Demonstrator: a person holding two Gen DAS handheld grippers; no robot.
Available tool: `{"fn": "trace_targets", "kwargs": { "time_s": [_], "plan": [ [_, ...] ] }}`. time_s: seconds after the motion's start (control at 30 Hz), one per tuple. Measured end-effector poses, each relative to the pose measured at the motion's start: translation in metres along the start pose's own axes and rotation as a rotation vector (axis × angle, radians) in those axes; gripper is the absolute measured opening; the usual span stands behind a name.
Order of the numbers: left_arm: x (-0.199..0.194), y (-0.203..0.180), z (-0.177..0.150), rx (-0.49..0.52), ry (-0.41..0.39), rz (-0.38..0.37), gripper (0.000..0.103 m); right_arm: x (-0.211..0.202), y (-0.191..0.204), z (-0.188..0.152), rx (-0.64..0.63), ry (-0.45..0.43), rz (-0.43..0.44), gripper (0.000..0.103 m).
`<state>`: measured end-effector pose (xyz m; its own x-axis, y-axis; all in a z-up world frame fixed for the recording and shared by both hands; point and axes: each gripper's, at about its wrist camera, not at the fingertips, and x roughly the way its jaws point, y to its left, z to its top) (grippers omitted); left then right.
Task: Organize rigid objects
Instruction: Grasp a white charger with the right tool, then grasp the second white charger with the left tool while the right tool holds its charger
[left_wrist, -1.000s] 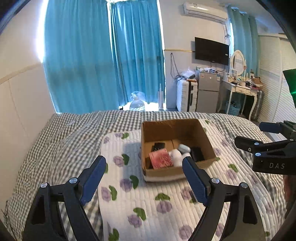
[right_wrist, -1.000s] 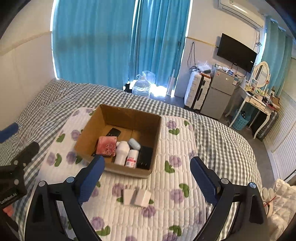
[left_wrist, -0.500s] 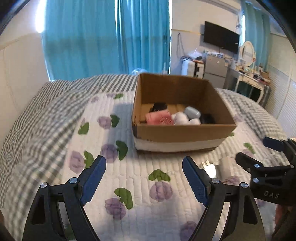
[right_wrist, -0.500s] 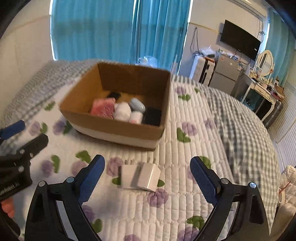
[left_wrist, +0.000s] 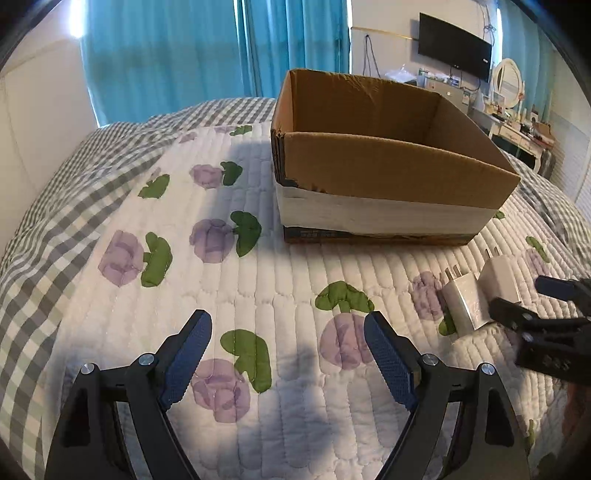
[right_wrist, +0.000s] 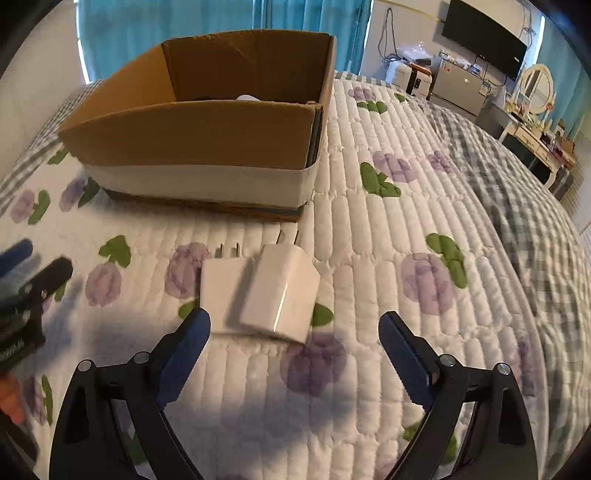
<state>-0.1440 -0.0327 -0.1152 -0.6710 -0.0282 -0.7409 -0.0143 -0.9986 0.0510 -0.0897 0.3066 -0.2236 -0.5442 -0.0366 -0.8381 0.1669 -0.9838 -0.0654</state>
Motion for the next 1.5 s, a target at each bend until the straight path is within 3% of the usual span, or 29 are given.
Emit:
{"fn": "trace_targets", "kwargs": {
  "time_s": [0.13,0.2,0.27,0.3,0.33,0.6,0.9,1.2,1.47,1.5],
  "plan": [
    [0.001,0.001,-0.003,-0.011,-0.001,-0.002,0.087,0.017,-0.003,0.006,0.031,0.019,-0.002,0.065],
    [0.003,0.002,-0.003,-0.018,0.004,0.001,0.087,0.019,-0.007,0.007,0.061,0.014,0.023,0.061],
    [0.003,0.001,-0.003,-0.021,0.007,0.001,0.087,0.019,-0.008,0.007,0.066,0.004,0.029,0.049],
    [0.003,0.001,-0.003,-0.02,0.007,0.004,0.087,0.018,-0.008,0.007,0.059,0.002,0.031,0.034],
    [0.002,0.0,-0.002,-0.018,0.007,0.007,0.087,0.018,-0.008,0.006,0.055,0.004,0.015,0.028],
    [-0.011,-0.023,0.012,-0.05,0.045,0.02,0.087,-0.009,-0.026,0.011,0.044,-0.039,0.045,0.028],
    [-0.007,-0.096,0.033,-0.011,0.052,-0.026,0.087,-0.025,-0.069,0.014,-0.004,-0.071,0.049,0.028],
    [0.023,-0.136,0.017,-0.017,0.114,-0.062,0.087,-0.009,-0.095,0.003,0.08,-0.02,0.163,0.028],
    [0.039,-0.155,0.005,0.017,0.163,-0.069,0.084,-0.01,-0.096,0.001,0.098,-0.019,0.16,0.028],
    [0.039,-0.158,0.003,0.031,0.163,-0.065,0.078,-0.01,-0.096,0.001,0.099,-0.019,0.158,0.028]
  ]
}}
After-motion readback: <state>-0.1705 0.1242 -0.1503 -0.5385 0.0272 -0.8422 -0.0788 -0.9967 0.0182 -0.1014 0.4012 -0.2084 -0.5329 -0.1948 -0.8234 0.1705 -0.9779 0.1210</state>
